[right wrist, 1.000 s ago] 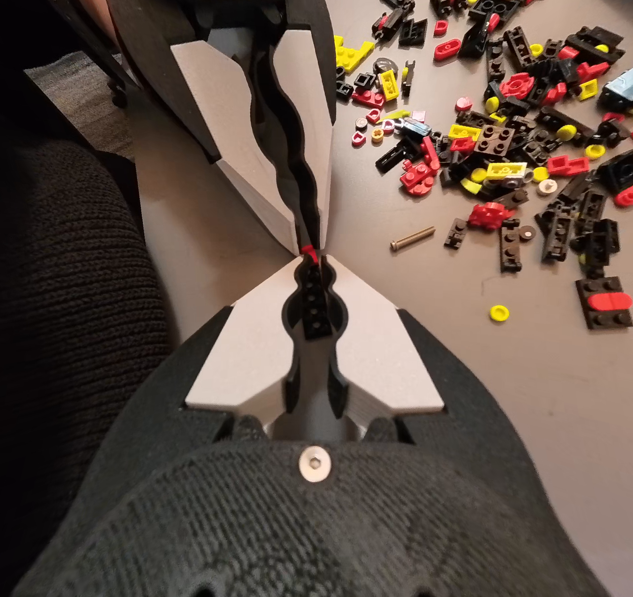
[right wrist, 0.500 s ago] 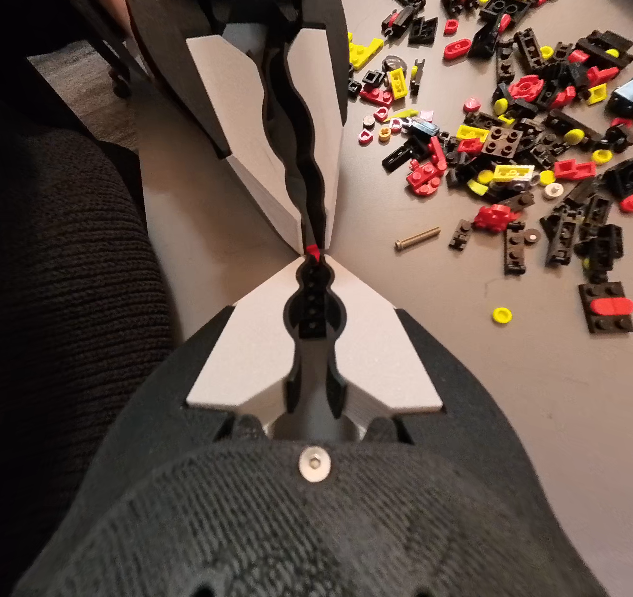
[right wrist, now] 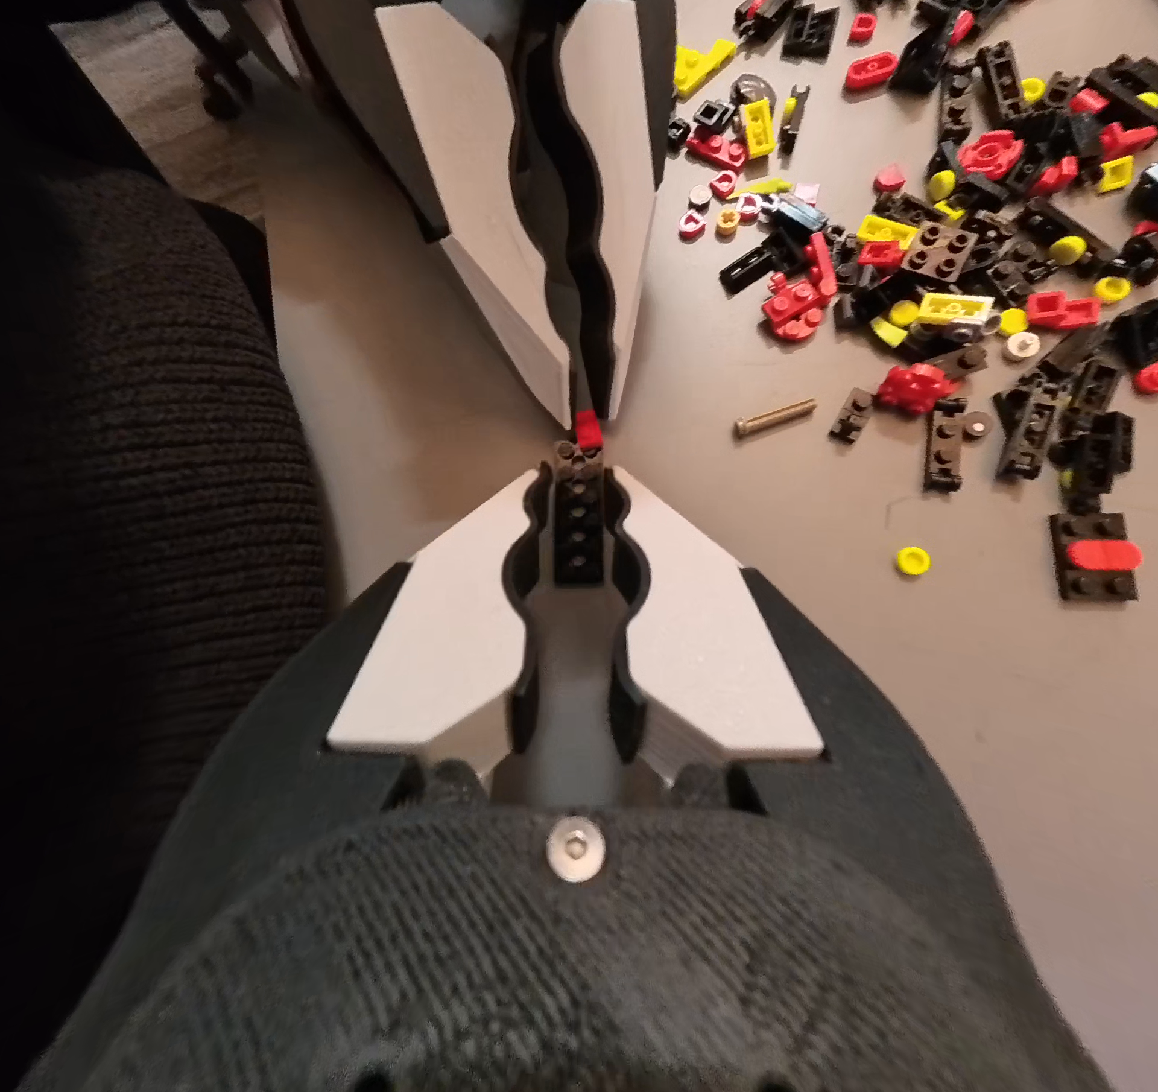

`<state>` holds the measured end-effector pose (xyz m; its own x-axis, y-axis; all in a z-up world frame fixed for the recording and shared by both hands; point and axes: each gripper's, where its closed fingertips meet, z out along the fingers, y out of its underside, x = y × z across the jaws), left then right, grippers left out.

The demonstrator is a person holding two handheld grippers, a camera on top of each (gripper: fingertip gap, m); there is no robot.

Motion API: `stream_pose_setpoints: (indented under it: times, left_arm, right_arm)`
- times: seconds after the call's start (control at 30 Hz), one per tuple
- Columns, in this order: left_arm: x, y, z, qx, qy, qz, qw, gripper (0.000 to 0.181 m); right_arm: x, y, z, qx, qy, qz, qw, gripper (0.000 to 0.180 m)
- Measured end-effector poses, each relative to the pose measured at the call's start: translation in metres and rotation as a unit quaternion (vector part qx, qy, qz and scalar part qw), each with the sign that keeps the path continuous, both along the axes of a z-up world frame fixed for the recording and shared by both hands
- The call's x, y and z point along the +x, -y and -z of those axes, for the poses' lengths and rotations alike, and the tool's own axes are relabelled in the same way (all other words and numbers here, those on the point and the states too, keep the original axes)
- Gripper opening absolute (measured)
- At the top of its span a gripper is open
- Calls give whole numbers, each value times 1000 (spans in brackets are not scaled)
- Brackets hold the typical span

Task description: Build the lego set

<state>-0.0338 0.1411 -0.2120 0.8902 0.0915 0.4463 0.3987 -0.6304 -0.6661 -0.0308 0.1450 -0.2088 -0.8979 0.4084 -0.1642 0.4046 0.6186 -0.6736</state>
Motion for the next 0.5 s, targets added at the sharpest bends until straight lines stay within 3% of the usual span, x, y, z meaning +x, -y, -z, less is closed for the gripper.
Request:
stream_pose_setpoints:
  times: [0.5]
  left_arm:
    - [1,1,-1,2,-6,5,1000,6]
  right_arm:
    - [3,0,8,34,-38,-46,998,14]
